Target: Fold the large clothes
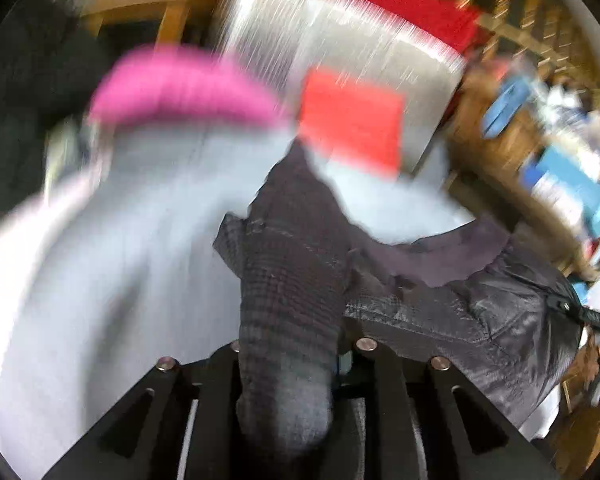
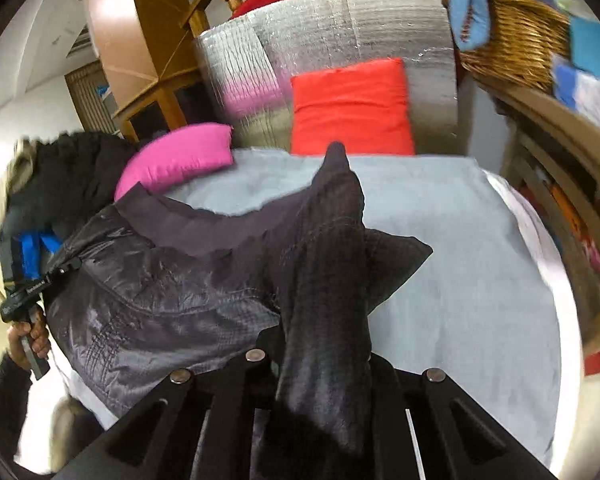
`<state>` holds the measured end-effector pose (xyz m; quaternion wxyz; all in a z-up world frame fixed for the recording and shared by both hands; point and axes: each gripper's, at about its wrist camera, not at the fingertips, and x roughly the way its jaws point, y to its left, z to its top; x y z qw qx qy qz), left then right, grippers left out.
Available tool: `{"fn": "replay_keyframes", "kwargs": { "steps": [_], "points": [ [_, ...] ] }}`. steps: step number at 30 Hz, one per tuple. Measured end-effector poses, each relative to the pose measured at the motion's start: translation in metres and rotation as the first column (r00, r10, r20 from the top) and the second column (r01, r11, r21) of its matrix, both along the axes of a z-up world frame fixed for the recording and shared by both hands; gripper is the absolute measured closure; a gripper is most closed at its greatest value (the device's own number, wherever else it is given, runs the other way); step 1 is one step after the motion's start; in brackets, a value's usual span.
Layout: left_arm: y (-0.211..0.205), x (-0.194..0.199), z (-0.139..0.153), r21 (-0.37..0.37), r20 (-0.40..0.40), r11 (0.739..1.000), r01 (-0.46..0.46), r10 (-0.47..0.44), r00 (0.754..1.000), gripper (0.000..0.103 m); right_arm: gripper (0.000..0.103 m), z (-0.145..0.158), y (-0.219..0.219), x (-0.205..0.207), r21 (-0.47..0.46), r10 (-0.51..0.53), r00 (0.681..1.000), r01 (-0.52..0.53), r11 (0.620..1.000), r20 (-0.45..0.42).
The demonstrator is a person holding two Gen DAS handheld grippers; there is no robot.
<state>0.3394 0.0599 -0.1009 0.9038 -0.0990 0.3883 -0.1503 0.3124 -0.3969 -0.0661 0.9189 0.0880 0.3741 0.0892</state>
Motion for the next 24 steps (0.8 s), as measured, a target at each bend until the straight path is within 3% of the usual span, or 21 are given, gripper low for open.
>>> {"fn": "replay_keyframes", "kwargs": {
  "steps": [1,2,3,6,7,10,13,17,21,24],
  "points": [
    [-0.002,0.0,-0.025,0.052,-0.068,0.998,-0.023,0.026,0.997,0.071,0.088,-0.039,-0.006,-0.005,0.027,-0.029,0.996,0.032,0.999,-0.08],
    [0.0,-0.001,-0.046,0.081,-0.106,0.996,-0.045,0.054,0.993,0.052,0.078,-0.063,-0.009,-0.008,0.022,-0.059,0.989,0.063,0.998,-0.134],
    [0.009,-0.008,-0.05,0.054,-0.075,0.995,-0.086,0.09,0.993,0.048,0.061,-0.093,-0.017,-0.015,0.035,-0.093,0.98,0.101,0.994,-0.177],
    [0.029,-0.017,-0.029,0.029,-0.091,0.987,-0.161,0.163,0.983,0.037,0.036,-0.09,-0.037,-0.04,0.119,-0.175,0.976,0.191,0.974,-0.133],
    [0.035,-0.02,-0.017,0.028,-0.065,0.983,-0.179,0.181,0.981,0.035,0.033,-0.081,-0.04,-0.044,0.108,-0.18,0.977,0.193,0.975,-0.117],
    [0.047,-0.024,0.018,0.102,0.022,0.96,-0.261,0.26,0.965,0.031,0.032,-0.053,-0.047,-0.053,-0.016,-0.248,0.966,0.247,0.969,-0.069],
    [0.047,-0.031,0.047,0.099,0.099,0.941,-0.323,0.314,0.944,0.031,0.032,-0.015,-0.046,-0.057,-0.031,-0.291,0.957,0.291,0.956,0.021],
    [0.007,-0.031,0.053,0.124,0.132,0.967,-0.224,0.207,0.969,0.029,0.021,0.014,0.001,-0.041,-0.031,-0.156,0.984,0.159,0.987,0.087],
    [-0.046,-0.017,0.022,0.237,0.113,0.966,-0.107,0.082,0.99,0.029,0.021,-0.009,0.051,-0.007,-0.079,0.014,1.0,-0.012,0.997,0.019],
    [-0.059,0.001,-0.014,0.316,0.031,0.943,-0.103,0.099,0.995,0.029,0.021,-0.048,0.048,0.023,-0.076,-0.013,0.996,0.007,0.997,-0.085]
  ]
}}
